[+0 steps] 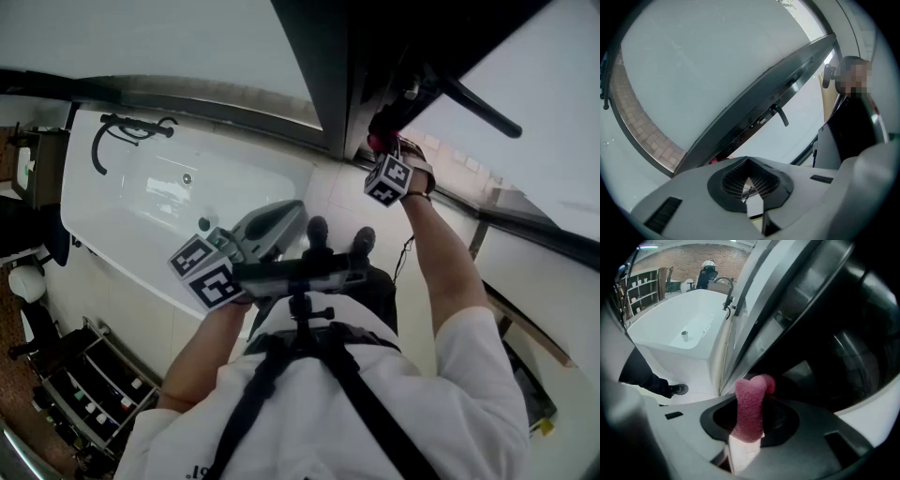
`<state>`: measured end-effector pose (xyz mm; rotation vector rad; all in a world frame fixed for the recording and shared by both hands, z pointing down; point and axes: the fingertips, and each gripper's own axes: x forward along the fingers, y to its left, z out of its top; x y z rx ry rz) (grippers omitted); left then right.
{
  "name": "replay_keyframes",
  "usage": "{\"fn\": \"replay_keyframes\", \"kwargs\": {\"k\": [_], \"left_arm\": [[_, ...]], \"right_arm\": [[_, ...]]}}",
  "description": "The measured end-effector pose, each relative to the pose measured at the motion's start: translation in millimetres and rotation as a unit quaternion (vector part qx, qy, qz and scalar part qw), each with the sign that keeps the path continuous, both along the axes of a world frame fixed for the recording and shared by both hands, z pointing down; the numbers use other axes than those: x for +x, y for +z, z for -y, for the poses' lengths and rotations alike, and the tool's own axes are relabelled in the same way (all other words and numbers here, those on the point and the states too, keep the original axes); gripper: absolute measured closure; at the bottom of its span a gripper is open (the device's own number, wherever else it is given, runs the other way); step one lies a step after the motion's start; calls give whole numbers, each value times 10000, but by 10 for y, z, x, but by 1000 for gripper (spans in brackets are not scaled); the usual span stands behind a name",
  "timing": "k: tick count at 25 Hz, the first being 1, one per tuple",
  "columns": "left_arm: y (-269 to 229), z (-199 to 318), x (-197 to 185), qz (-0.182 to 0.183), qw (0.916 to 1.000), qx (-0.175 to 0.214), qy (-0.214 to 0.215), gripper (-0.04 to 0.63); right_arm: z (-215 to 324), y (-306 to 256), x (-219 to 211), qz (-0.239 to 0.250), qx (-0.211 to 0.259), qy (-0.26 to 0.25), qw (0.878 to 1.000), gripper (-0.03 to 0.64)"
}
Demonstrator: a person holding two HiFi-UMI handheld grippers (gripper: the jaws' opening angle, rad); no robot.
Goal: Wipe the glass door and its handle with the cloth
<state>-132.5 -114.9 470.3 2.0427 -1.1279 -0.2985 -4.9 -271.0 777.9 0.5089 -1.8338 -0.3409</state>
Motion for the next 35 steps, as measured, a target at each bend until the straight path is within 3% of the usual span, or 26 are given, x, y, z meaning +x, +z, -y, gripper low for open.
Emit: {"fn": "replay_keyframes", "kwargs": {"k": [4, 12, 17, 24, 30, 35], "left_arm": [[2, -55, 16, -184, 9998, -35, 116, 603], [-90, -73, 88, -306, 9989, 95, 329, 603], [-153, -60, 156, -411, 9979, 210, 457, 603], [-239, -27, 247, -566, 9956, 417, 618, 603], [-342, 24, 336, -649, 9933, 630, 716, 603], [-457, 30, 391, -691, 9913, 808, 772, 603]], "right_arm": [[-37, -47, 73, -32, -57, 113, 9999, 508], [-128, -389, 240, 373, 17, 642, 9972, 508], [-237, -877, 258, 1122, 254, 941, 9889, 508], [-495, -2267, 9, 2499, 1140, 864, 9577, 508], [-690, -3417, -176, 3643, 1604, 533, 9158, 508], [-798, -4139, -223, 3973, 2210, 148, 8906, 508]]}}
